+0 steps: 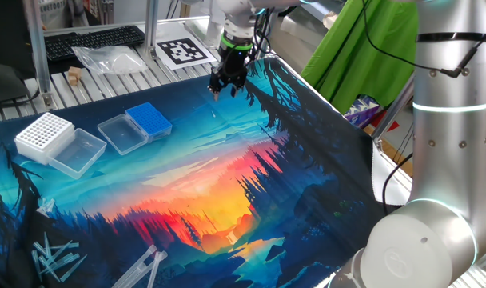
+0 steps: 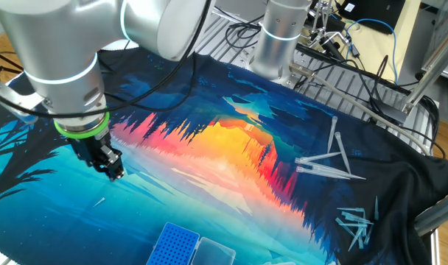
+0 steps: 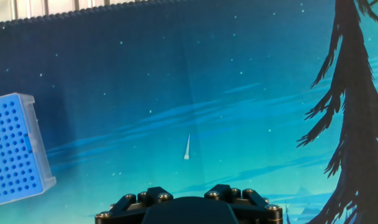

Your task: Insert a small pipette tip into the holder for small pipette tips

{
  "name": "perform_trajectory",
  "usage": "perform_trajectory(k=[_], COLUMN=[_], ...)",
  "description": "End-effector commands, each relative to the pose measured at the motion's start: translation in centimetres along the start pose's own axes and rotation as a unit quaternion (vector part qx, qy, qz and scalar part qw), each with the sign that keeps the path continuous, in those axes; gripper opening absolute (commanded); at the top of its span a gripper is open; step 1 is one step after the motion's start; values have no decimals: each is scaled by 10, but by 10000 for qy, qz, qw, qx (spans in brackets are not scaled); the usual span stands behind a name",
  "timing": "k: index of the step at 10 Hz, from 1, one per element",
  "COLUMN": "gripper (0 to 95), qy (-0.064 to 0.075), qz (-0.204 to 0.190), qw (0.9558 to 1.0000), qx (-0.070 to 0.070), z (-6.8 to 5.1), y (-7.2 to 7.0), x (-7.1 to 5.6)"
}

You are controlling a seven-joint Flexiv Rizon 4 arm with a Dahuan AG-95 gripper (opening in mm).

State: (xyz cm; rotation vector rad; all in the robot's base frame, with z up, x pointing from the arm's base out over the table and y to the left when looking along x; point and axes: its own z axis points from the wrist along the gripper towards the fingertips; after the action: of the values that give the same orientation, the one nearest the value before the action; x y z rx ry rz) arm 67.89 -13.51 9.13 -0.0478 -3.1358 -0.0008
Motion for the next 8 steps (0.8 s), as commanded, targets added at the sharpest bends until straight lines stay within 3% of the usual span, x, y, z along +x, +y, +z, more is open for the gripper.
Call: perform_trajectory(k=[1, 5, 8], gripper=[570, 570, 570], qy=[-15, -25, -118], qz=[-3, -28, -9], qw=[10000, 10000, 9999], qx=[15, 11, -12], z=[3, 11, 15], y=[-2, -3, -2], x=[-1, -4, -5])
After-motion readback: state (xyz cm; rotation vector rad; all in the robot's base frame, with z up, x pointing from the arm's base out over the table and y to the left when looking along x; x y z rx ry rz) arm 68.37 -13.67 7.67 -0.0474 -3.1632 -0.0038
